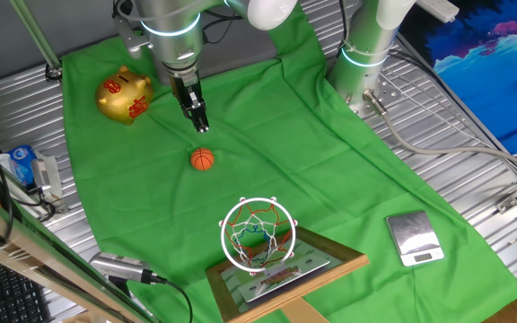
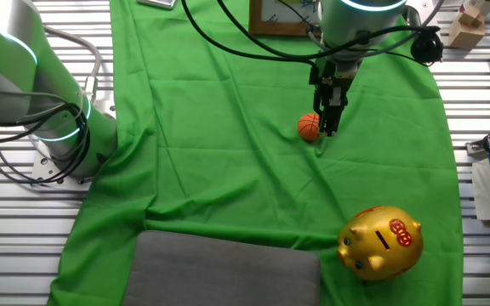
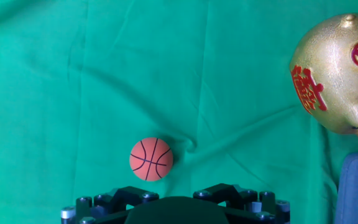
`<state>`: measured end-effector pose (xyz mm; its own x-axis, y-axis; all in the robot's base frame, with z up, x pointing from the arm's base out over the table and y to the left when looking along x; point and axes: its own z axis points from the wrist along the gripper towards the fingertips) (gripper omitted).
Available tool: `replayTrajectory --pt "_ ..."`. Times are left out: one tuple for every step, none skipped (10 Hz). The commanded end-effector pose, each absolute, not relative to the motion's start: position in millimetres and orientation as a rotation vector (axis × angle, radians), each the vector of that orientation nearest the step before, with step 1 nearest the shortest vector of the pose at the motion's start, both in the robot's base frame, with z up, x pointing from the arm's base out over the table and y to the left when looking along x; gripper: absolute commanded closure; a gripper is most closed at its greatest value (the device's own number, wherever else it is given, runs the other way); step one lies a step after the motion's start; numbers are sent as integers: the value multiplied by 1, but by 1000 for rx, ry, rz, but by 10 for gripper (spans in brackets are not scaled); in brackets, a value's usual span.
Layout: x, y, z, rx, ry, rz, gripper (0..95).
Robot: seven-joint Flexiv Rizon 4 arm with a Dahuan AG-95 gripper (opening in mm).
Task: Grab a basketball, release it and shoot it into the basket
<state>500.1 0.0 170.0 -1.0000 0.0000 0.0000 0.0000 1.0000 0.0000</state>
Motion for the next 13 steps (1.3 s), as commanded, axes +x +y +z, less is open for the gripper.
replayTrajectory --pt "500 0 170 -67 3134 35 950" --pt "500 0 170 -67 3136 24 950" --pt "500 0 170 -67 3137 22 950" --pt "500 0 170 -67 3137 22 950" --pt "500 0 170 -67 3137 22 950" --pt "500 0 170 -67 3137 21 950" --pt "500 0 170 -67 3137 21 950" --pt "500 0 170 -67 3137 21 950" --pt "500 0 170 -67 3137 20 950" --pt "500 0 170 -67 3137 20 950" --pt "500 0 170 -67 3137 20 950" --pt "500 0 170 -67 3137 20 950" --pt "500 0 170 -67 3137 20 950"
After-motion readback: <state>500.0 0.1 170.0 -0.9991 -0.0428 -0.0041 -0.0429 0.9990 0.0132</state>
